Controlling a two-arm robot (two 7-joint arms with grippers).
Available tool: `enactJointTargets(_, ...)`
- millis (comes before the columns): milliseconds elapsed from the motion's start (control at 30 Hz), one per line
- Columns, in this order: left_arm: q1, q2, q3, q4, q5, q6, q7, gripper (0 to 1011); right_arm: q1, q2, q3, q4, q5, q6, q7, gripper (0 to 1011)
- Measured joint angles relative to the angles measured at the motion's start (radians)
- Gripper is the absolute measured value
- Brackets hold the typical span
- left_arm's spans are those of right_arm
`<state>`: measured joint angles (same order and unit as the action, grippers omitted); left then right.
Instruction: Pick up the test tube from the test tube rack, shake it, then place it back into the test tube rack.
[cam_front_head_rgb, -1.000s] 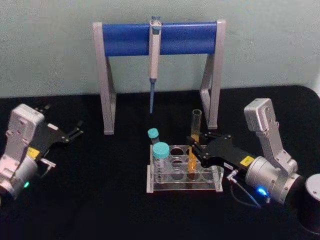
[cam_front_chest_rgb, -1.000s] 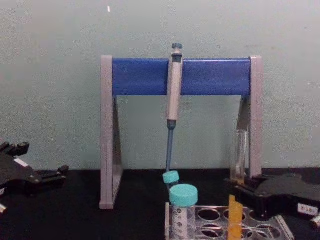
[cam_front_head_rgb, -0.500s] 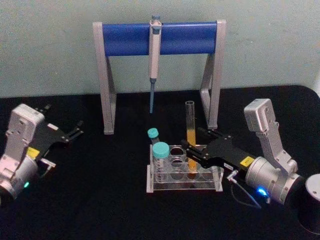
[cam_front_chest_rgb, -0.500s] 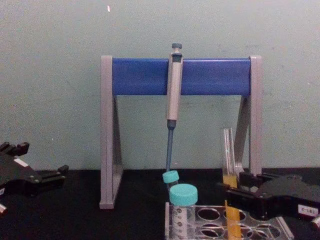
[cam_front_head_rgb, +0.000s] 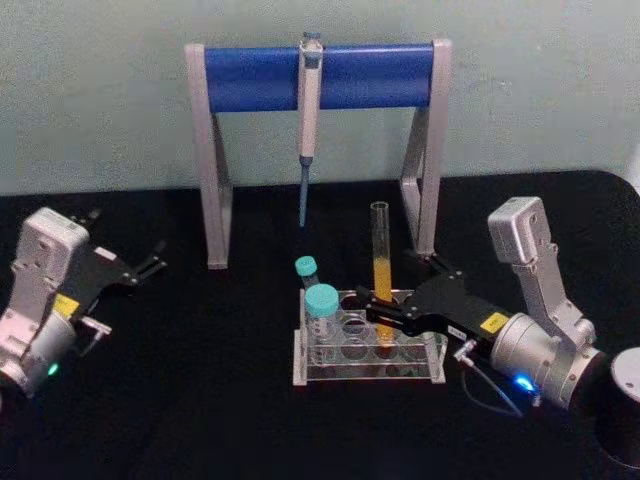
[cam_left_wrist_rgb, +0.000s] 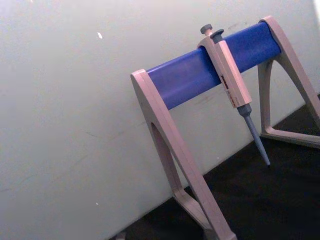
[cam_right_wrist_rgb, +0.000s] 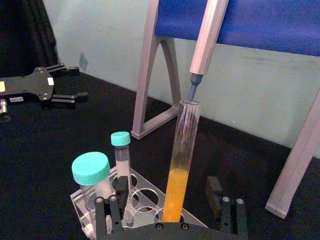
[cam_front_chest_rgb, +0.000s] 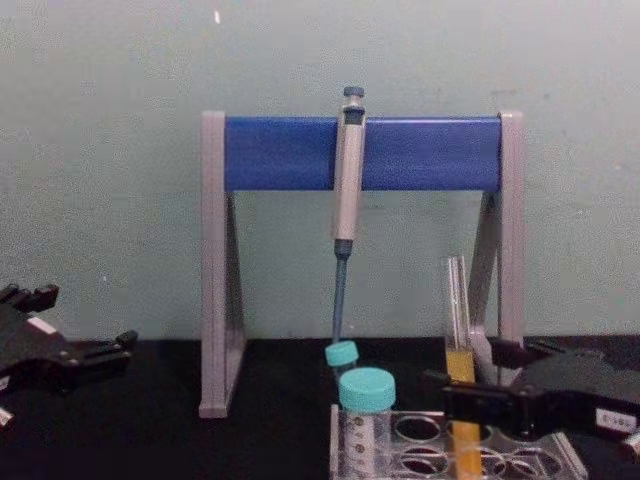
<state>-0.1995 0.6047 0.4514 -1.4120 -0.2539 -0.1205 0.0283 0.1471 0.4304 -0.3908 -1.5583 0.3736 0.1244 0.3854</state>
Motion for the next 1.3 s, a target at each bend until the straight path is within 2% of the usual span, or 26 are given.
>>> enactJointTargets(267, 0.0, 0.0, 0.0, 0.0, 0.0, 0.0, 0.0, 1001, 0.0, 0.003, 0.0, -0.004, 0.0, -0.003, 0.003, 1000)
enactJointTargets(500, 0.0, 0.0, 0.0, 0.0, 0.0, 0.0, 0.0, 1001, -0.034, 0.034, 0.016, -0.053, 0.0, -0.006, 0.013, 1000)
enactJointTargets(633, 0.0, 0.0, 0.0, 0.0, 0.0, 0.0, 0.0, 1001, -0.091, 0.063, 0.054, -0.112, 0.015, 0.002, -0.004, 1000)
enactJointTargets(833, 0.0, 0.0, 0.0, 0.0, 0.0, 0.0, 0.0, 1001, -0.166, 0.074, 0.117, -0.168, 0.028, -0.012, -0.06, 1000)
enactJointTargets(867, 0.0, 0.0, 0.0, 0.0, 0.0, 0.0, 0.0, 1001, -0.187, 0.07, 0.137, -0.177, 0.029, -0.021, -0.079, 1000)
enactJointTargets(1000, 0.0, 0.0, 0.0, 0.0, 0.0, 0.0, 0.0, 1001, -0.222, 0.045, 0.176, -0.182, 0.02, -0.049, -0.133, 1000)
enactJointTargets(1067, 0.0, 0.0, 0.0, 0.0, 0.0, 0.0, 0.0, 1001, -0.234, 0.022, 0.193, -0.174, -0.011, -0.074, -0.178, 1000)
enactJointTargets(1133, 0.0, 0.0, 0.0, 0.0, 0.0, 0.0, 0.0, 1001, -0.235, 0.018, 0.195, -0.171, -0.018, -0.077, -0.187, 1000)
enactJointTargets(1300, 0.0, 0.0, 0.0, 0.0, 0.0, 0.0, 0.0, 1001, -0.228, -0.019, 0.201, -0.131, -0.069, -0.091, -0.237, 1000)
